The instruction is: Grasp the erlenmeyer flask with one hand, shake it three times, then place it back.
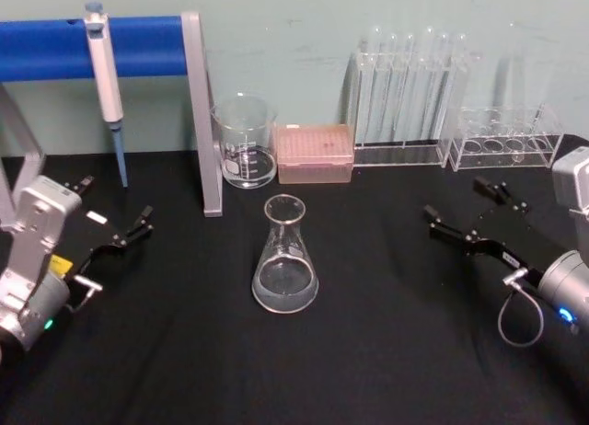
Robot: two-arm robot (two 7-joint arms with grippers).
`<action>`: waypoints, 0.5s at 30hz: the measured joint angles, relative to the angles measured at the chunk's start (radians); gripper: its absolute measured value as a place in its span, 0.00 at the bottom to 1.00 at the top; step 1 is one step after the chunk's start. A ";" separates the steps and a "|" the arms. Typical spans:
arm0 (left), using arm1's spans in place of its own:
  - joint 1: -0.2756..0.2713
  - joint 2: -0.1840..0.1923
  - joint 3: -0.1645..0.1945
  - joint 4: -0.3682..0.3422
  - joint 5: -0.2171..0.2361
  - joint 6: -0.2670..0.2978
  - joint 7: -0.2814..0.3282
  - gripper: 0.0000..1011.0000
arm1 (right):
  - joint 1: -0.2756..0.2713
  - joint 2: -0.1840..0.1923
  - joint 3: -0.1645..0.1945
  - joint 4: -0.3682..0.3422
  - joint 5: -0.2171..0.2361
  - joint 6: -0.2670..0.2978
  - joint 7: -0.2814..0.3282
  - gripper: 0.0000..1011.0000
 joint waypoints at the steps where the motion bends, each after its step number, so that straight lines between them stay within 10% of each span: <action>1: 0.000 0.000 0.000 0.000 0.000 0.000 0.000 0.99 | -0.002 0.000 0.002 -0.003 0.007 0.004 0.010 0.99; 15: 0.000 0.000 0.000 0.000 0.000 0.000 0.000 0.99 | -0.026 -0.021 0.013 -0.049 0.063 0.055 0.132 0.99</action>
